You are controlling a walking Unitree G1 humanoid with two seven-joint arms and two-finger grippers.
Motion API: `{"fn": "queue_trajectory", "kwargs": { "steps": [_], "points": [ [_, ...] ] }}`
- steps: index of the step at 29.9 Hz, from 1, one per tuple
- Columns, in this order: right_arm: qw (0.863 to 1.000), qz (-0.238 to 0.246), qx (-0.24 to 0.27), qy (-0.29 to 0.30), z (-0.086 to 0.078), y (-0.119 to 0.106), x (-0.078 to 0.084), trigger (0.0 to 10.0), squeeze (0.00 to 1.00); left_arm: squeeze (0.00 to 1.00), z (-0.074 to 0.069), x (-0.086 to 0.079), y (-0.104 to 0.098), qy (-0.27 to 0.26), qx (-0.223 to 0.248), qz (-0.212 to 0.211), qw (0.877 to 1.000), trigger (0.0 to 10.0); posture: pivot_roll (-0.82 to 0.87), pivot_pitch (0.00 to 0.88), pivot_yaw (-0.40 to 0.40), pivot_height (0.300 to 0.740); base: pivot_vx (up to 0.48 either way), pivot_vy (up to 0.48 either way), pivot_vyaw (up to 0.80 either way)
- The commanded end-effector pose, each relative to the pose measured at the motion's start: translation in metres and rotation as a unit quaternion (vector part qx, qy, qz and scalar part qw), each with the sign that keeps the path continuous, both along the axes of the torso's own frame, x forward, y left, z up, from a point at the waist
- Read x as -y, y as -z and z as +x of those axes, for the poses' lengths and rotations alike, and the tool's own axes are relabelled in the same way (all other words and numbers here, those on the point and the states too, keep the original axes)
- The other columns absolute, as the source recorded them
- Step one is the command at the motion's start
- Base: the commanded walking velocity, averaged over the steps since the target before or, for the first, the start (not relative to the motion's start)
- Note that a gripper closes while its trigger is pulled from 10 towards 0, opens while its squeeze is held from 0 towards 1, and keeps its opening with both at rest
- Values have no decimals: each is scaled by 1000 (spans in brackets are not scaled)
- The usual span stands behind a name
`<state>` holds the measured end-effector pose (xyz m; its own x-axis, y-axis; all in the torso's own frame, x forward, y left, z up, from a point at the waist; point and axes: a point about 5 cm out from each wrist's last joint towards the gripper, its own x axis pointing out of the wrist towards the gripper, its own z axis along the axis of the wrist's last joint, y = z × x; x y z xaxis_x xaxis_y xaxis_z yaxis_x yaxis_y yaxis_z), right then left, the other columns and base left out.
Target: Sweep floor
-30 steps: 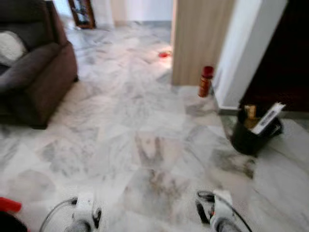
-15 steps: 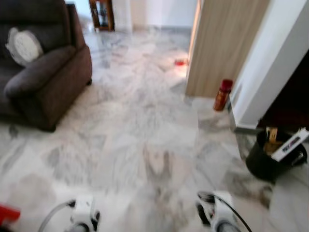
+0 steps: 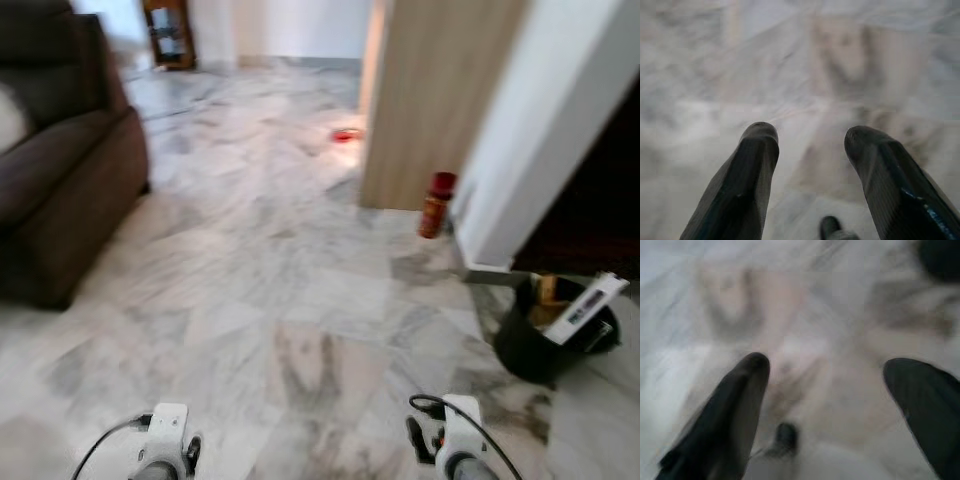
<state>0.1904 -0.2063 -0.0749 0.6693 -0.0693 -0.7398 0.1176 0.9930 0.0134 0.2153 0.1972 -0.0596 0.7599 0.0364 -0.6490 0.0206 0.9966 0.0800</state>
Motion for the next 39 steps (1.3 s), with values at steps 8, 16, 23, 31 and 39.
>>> {"fn": "queue_trajectory", "kwargs": {
  "steps": [8, 16, 23, 31, 39],
  "points": [
    [1000, 14, 9, -5, 6, -1, -14, 10000, 0, 0, -8, -15, 2, -12, -12, 18, 1000, 10000, 45, 50, -14, 740, 363, 0, 0],
    [1000, 17, 2, -7, 6, 1, -26, 10000, 0, 0, -8, -14, 3, -12, -14, 16, 1000, 10000, 41, 60, -14, 740, 362, 0, 0],
    [1000, 17, -1, -8, 6, 1, -26, 10000, 0, 0, -9, -15, 3, -14, -15, 15, 1000, 10000, 40, 66, -12, 740, 364, 0, 0],
    [1000, 15, -4, 0, 2, 2, -14, 10000, 0, 0, -10, -16, 3, -16, -18, 15, 1000, 10000, 40, 68, -11, 740, 364, 0, 0],
    [1000, 19, -3, -3, -8, 7, -22, 10000, 0, 0, -10, -16, 4, -16, -19, 15, 1000, 10000, 42, 70, -11, 740, 370, 0, 0]
  ]
}}
